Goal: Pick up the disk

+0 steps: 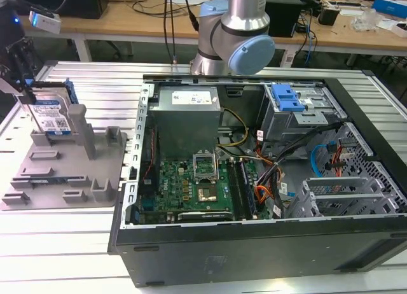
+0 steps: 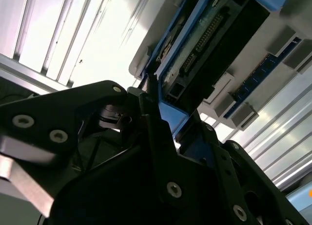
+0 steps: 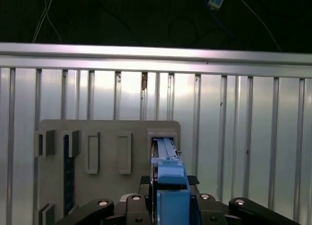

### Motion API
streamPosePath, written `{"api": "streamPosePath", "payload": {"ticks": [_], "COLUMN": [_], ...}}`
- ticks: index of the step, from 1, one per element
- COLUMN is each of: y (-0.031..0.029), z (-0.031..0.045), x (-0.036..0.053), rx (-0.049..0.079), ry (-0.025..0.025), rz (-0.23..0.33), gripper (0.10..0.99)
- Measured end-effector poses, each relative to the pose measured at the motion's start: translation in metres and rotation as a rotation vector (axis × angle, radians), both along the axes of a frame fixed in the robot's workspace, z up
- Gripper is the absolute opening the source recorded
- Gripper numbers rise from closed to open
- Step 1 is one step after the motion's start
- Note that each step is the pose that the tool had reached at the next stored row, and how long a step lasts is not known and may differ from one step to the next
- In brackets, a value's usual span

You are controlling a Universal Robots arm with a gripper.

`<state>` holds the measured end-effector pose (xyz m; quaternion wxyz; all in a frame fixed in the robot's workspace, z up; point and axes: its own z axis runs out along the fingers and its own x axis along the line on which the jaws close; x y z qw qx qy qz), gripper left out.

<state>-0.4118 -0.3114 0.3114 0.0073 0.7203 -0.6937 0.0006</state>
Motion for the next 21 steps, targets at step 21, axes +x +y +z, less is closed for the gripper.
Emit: {"api": "streamPosePath", "payload": {"ticks": [21], "y": [-0.0140], "z": [0.0933], "x": [0.0000], "rx": [0.008], "ry": [0.0000], "rz": [0.000], "gripper": [0.373]}}
